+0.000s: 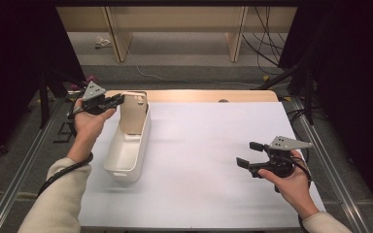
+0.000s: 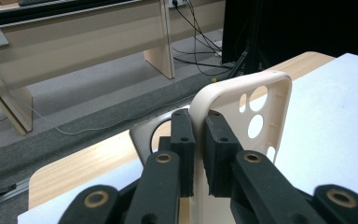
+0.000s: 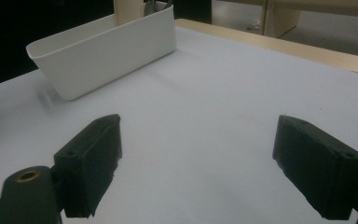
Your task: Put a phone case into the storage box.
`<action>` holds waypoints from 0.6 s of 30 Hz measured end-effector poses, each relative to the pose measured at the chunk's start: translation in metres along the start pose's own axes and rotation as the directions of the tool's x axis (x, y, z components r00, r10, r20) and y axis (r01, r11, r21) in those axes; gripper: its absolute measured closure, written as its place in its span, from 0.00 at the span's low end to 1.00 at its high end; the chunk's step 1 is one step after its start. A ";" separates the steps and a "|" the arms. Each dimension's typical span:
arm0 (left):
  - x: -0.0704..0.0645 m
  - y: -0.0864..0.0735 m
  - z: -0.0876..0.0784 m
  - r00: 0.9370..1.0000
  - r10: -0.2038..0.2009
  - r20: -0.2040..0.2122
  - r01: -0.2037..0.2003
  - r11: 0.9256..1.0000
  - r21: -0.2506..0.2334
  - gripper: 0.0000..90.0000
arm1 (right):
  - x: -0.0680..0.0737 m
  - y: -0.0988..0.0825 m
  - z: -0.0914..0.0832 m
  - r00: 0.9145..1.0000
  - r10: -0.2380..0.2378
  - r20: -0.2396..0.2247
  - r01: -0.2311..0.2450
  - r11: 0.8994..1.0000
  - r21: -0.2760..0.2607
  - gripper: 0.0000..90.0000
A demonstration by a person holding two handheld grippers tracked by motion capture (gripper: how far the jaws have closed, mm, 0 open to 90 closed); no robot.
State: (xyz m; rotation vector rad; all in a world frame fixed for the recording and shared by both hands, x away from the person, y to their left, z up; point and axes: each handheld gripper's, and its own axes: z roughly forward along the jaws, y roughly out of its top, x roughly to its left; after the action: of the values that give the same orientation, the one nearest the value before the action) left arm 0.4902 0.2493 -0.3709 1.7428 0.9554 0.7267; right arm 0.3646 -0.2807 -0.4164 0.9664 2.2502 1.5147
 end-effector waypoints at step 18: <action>0.006 -0.013 0.004 1.000 -0.028 0.010 0.028 1.000 0.012 0.92 | 0.000 0.000 0.000 1.000 -0.001 0.001 0.001 1.000 0.002 0.18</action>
State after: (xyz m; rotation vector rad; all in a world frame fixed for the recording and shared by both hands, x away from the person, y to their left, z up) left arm 0.4931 0.2554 -0.3844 1.7386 0.9770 0.6943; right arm 0.3647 -0.2809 -0.4163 0.9660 2.2515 1.5123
